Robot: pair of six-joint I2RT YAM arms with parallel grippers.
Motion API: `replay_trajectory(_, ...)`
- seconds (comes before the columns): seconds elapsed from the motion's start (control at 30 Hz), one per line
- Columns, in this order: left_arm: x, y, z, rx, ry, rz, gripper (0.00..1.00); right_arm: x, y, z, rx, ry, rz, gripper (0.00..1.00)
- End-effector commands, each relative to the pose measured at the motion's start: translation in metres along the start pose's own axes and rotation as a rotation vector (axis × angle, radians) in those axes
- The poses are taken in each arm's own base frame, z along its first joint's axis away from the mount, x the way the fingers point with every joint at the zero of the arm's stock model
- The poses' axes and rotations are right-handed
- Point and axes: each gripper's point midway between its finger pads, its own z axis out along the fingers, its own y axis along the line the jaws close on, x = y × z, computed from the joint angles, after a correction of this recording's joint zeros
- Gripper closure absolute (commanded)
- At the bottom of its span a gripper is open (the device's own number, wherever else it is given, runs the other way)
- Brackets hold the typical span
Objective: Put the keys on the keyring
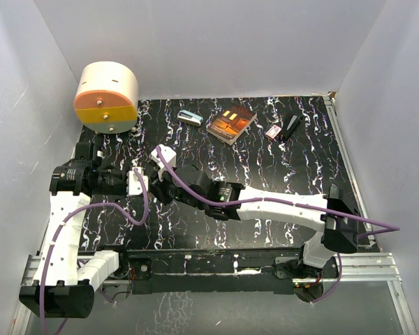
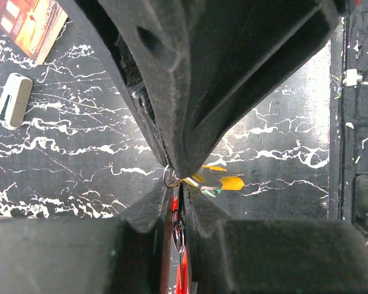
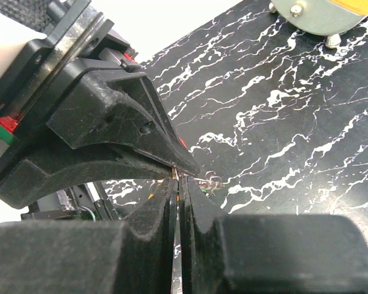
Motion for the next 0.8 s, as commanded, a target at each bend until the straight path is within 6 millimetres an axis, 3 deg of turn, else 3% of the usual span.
replay_trajectory(0.0, -0.059, -0.015, -0.006, 0.011, -0.241, 0.078, 1.0, -0.01, 0.008, 0.009, -0.039, -0.043, 0.045, 0.92)
replay_trajectory(0.3, -0.064, -0.014, -0.009, -0.004, -0.258, 0.095, 1.0, -0.001, 0.004, 0.008, -0.019, -0.026, 0.058, 0.92)
replay_trajectory(0.77, -0.072, -0.02, -0.014, -0.001, -0.266, 0.105, 1.0, 0.009, -0.024, 0.007, 0.14, 0.017, 0.037, 0.92)
